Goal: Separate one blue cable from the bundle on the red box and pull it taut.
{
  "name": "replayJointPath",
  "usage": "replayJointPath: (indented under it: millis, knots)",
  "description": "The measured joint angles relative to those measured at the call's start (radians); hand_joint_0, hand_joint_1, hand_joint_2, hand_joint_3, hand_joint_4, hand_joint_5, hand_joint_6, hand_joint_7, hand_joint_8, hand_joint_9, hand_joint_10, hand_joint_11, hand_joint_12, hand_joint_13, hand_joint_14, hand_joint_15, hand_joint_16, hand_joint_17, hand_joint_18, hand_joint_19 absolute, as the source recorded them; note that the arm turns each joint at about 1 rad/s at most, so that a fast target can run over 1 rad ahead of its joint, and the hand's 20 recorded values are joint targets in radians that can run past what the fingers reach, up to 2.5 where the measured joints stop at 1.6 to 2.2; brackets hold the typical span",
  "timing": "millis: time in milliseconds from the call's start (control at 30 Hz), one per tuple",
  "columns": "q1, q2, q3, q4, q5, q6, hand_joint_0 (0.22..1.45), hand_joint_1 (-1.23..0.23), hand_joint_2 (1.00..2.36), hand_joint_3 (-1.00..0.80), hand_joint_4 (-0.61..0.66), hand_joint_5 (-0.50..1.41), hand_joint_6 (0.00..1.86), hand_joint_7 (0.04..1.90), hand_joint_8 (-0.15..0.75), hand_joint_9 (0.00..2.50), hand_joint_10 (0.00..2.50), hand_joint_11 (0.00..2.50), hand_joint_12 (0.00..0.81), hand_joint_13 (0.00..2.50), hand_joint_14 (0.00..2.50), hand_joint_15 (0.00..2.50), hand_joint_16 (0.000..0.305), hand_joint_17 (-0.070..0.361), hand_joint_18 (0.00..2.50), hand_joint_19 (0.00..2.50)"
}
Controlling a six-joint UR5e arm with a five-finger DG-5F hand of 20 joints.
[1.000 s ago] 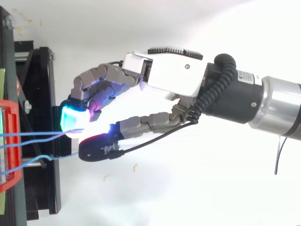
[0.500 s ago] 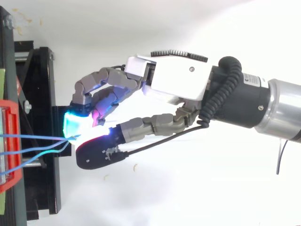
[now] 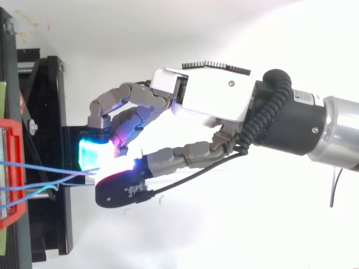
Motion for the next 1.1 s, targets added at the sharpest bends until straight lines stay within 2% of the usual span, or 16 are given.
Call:
replayJointPath:
  millis: [133,333,433,600,733,1100]
  knots:
    - [0.002,0.001,0.0,-0.02,-0.001,0.008,0.69,-0.92,1.02,-0.27,0.01,-0.19,0.91,1.01,0.336,0.85,0.01,0.64,0.378,0.79,0.01,0.37,0.047,0.106,0.8,0.34]
    - [0.007,0.002,0.0,-0.033,-0.001,0.038,0.75,-0.92,1.0,-0.45,0.06,-0.19,0.92,1.0,0.33,0.88,0.01,0.67,0.377,0.81,0.01,0.39,0.046,0.104,0.83,0.34]
    - [0.009,0.005,0.0,-0.038,-0.001,0.048,0.7,-0.91,1.0,-0.5,0.13,-0.19,0.91,1.01,0.335,0.9,0.02,0.7,0.377,0.82,0.01,0.39,0.046,0.103,0.83,0.36]
    - [0.011,0.007,0.0,-0.04,-0.002,0.054,0.57,-0.67,1.0,-0.5,0.16,-0.16,0.89,1.05,0.355,0.96,0.01,0.68,0.394,0.84,0.01,0.41,0.047,0.107,0.84,0.4]
    - [0.011,0.009,0.001,-0.041,-0.002,0.058,0.54,-0.6,1.0,-0.5,0.17,-0.15,0.88,1.06,0.368,0.99,0.01,0.68,0.404,0.86,0.01,0.42,0.049,0.111,0.85,0.42]
    - [0.012,0.009,0.0,-0.05,-0.002,0.073,0.54,-0.57,1.0,-0.48,0.17,-0.15,0.87,1.05,0.372,1.0,0.02,0.68,0.41,0.87,0.01,0.43,0.05,0.112,0.86,0.45]
